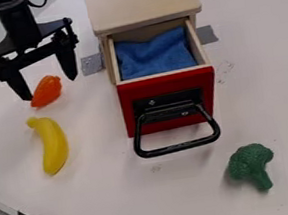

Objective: Close the drawer

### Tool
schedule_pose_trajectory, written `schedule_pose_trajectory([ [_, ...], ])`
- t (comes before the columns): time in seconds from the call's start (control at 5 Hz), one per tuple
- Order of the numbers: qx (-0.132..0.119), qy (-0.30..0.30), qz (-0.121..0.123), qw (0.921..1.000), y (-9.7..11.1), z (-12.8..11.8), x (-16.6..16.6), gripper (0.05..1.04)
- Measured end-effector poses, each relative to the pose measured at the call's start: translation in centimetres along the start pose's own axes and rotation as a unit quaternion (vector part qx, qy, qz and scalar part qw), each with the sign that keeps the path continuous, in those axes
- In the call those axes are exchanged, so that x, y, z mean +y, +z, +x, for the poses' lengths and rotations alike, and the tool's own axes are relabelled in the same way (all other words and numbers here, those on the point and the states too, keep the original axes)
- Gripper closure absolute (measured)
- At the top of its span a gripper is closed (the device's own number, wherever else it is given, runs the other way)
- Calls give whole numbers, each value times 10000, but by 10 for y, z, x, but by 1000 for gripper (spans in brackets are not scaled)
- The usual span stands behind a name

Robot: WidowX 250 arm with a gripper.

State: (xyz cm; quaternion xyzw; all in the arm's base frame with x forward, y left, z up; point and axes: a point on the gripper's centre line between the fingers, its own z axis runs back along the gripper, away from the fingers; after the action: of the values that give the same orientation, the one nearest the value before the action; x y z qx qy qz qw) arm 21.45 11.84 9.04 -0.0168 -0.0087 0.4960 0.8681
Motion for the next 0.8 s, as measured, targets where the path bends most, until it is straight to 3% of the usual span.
schedule_pose_trajectory([
  [0.2, 107, 4, 60, 9999, -6, -3, 2, 83],
  [0.6, 89, -601, 24, 9982, -10, -52, 12, 83],
  [0.8, 150, -816, -77, 9965, -7, -63, 14, 83],
])
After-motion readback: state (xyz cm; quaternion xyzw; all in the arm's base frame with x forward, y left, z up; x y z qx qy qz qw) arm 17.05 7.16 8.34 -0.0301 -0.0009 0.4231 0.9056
